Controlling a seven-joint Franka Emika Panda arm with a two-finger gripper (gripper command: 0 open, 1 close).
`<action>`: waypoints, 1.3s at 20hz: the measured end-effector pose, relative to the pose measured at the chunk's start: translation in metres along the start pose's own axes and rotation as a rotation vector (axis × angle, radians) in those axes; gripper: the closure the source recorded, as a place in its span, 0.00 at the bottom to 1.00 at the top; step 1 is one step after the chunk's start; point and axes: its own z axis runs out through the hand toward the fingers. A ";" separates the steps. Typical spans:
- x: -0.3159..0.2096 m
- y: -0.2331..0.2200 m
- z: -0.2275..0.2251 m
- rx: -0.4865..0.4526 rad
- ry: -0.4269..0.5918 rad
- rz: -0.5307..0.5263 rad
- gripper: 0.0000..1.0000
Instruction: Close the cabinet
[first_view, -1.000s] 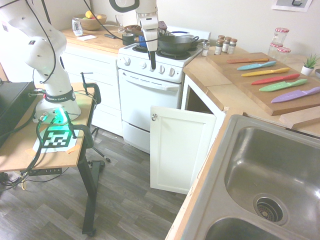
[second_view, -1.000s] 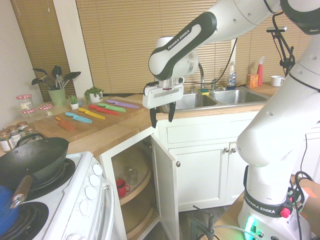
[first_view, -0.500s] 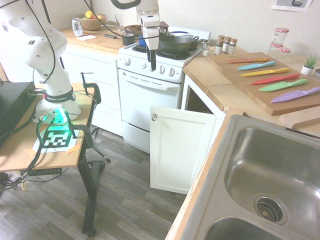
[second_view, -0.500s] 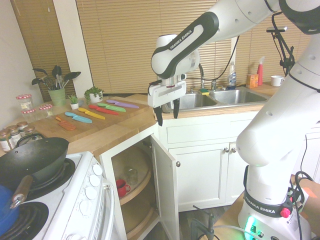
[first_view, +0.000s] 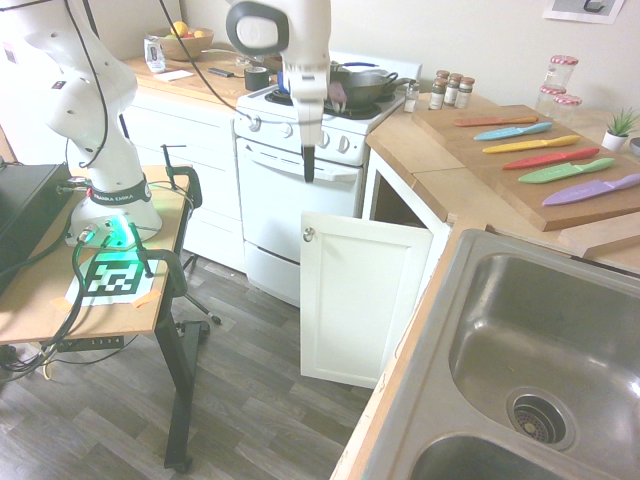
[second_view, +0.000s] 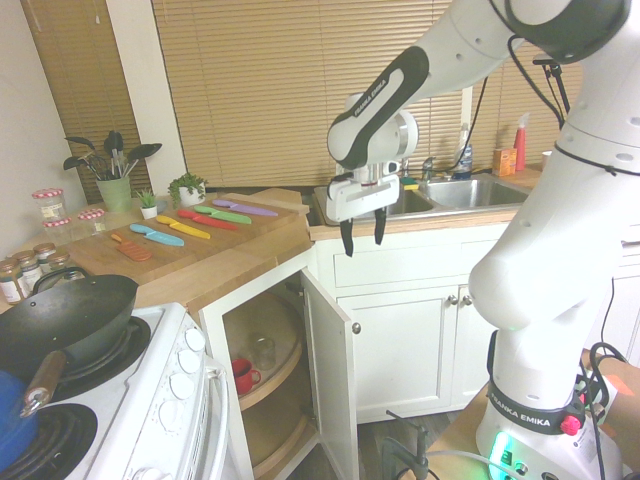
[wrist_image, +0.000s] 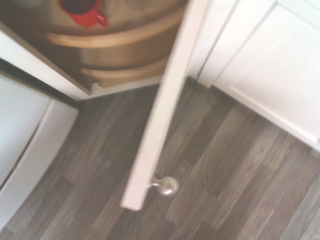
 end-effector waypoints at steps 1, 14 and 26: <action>0.005 0.003 0.009 0.000 -0.008 0.008 0.00; 0.045 -0.012 0.103 0.032 -0.124 0.068 0.00; 0.082 -0.007 0.165 -0.046 -0.145 0.073 0.00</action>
